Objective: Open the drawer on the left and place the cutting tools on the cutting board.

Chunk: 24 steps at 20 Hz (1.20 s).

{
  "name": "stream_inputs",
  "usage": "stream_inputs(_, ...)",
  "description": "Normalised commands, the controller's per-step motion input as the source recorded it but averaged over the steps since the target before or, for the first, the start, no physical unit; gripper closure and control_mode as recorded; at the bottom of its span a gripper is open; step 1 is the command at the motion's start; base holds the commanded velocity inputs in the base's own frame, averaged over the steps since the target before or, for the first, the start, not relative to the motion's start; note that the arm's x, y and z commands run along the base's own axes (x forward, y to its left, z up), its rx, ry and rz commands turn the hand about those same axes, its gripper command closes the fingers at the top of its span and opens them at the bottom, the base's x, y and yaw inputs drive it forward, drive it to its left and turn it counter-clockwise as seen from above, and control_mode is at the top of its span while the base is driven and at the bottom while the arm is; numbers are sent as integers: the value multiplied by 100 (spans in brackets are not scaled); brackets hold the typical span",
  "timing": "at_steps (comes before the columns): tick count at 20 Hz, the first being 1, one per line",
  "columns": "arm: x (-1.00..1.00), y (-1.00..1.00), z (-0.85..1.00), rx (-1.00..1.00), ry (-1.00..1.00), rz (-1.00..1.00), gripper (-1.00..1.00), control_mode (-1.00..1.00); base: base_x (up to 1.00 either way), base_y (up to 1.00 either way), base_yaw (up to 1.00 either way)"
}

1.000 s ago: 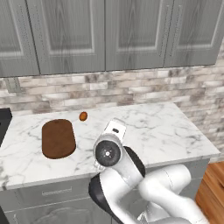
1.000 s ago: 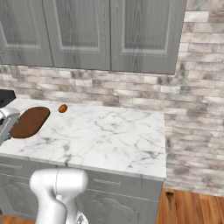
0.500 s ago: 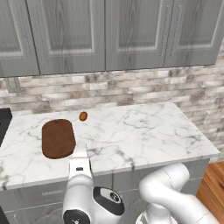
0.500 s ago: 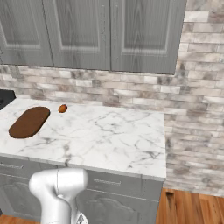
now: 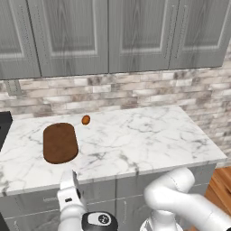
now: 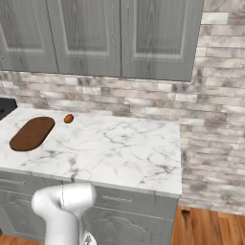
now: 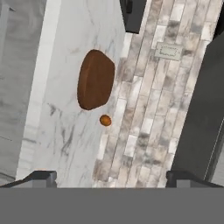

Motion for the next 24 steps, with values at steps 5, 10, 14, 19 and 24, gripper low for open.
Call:
stream_inputs(5, 5, 39, -96, -3, 0, 8, -100, -100, 0, 0, 0)
stream_inputs(10, 34, 29, -87, 0, 0, 14, -100, -100, 0, 0, 0)
stream_inputs(14, 30, 14, -52, 13, 4, 7, -100, -100, 0, 0, 0)
stream_inputs(19, 6, 24, -20, 10, 0, 0, -100, -100, 0, 0, 0)
stream_inputs(24, 13, 28, -23, 0, 0, -2, -100, -100, 0, 0, 0)
